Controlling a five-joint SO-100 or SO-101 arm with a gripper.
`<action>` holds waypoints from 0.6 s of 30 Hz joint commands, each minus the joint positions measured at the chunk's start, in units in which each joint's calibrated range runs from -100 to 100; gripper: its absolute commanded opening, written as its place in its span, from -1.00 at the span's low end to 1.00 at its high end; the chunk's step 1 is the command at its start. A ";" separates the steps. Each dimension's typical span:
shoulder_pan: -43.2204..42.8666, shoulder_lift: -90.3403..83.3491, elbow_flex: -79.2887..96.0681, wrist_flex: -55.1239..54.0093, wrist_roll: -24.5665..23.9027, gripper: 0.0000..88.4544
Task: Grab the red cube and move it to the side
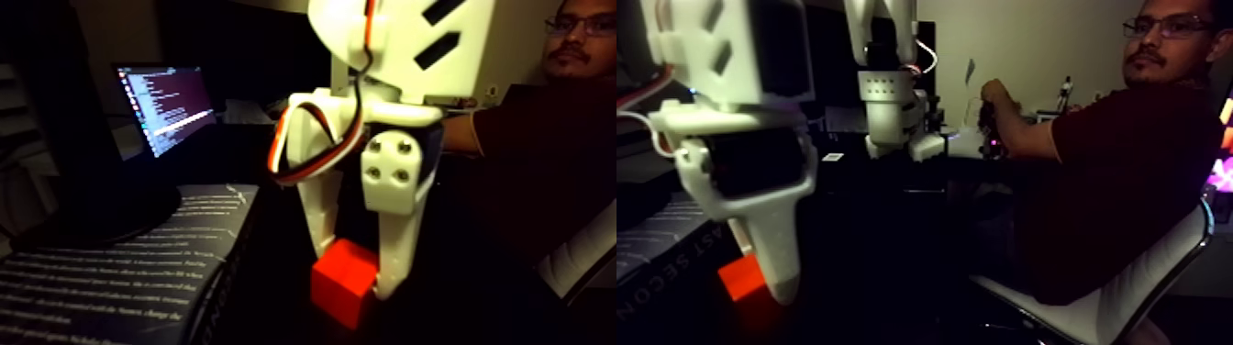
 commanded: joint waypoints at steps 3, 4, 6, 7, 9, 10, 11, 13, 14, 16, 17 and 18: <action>-0.40 -1.06 -0.24 -0.20 0.07 -0.79; -0.40 -1.06 -0.06 -0.20 0.13 -0.79; -0.40 -1.06 0.03 -0.20 0.13 -0.79; -0.40 -1.06 0.12 -0.11 0.13 -0.79; -0.40 -0.98 0.12 0.39 0.13 -0.79; -0.40 -0.98 0.21 0.65 0.13 -0.79; -0.40 -0.98 0.21 0.65 0.13 -0.79; -0.40 -0.98 0.30 0.81 0.02 -0.79; -0.40 -0.98 0.40 1.32 0.07 -0.79; -0.40 -0.98 0.21 3.01 0.13 -0.79; -0.48 -1.06 0.03 3.60 0.13 -0.79; -0.48 -1.15 -0.06 4.19 0.13 -0.79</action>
